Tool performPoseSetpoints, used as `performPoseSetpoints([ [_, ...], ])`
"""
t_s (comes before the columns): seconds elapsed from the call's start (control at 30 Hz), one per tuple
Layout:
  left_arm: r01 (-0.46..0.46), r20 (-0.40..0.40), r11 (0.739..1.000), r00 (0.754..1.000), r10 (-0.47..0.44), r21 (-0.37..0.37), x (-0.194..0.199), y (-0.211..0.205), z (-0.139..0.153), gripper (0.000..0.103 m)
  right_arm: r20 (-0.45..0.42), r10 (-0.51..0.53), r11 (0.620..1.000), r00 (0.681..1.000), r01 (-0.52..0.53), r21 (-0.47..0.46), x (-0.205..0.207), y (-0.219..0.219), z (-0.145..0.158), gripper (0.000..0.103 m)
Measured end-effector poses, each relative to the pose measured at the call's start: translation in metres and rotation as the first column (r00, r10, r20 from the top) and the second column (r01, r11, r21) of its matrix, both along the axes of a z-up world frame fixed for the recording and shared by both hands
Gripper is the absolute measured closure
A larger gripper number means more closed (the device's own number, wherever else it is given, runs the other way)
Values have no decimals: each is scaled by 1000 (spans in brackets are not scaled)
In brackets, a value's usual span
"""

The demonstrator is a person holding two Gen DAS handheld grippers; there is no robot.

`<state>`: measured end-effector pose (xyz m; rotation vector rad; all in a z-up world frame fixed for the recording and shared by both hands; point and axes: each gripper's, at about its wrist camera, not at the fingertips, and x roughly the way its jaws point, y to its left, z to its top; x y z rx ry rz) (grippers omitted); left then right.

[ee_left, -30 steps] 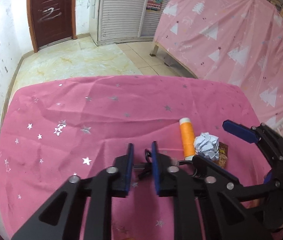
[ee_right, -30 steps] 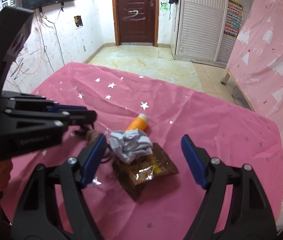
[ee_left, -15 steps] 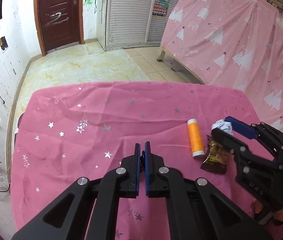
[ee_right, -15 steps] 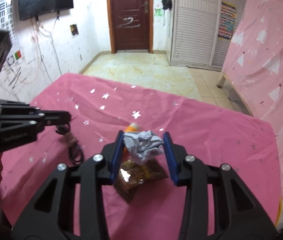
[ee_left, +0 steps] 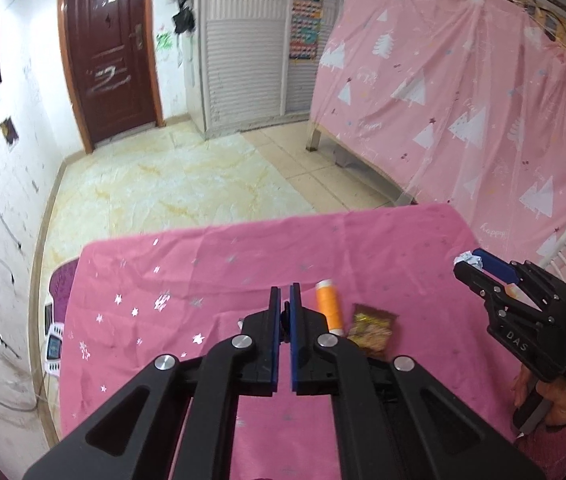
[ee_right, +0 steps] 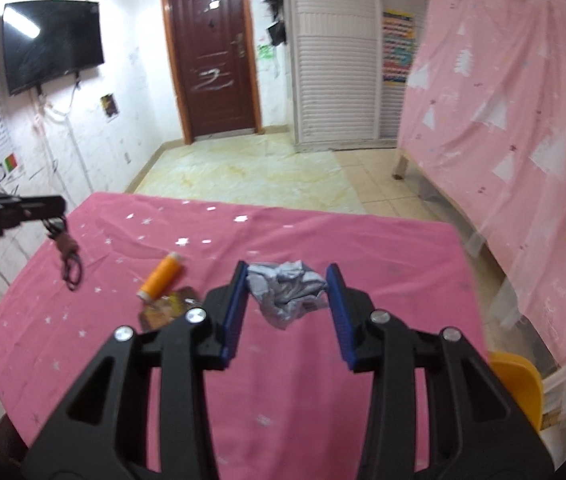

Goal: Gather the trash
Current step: 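Carry the cable and foil ball to the bucket and release them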

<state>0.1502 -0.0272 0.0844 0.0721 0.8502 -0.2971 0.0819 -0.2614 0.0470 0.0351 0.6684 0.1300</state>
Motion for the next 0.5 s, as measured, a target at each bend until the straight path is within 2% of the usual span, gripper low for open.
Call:
performPoseSetpoints([
  [0.23,95,45,995,994,-96,22,-17,-72,29,103,41,-114,993,993,113,29,-36,-69,2,66],
  [0.5,229,35,973,973,-230,25,-36,-170,32,103,34,-232,971,972,229,70,-74,-146,-15,66],
])
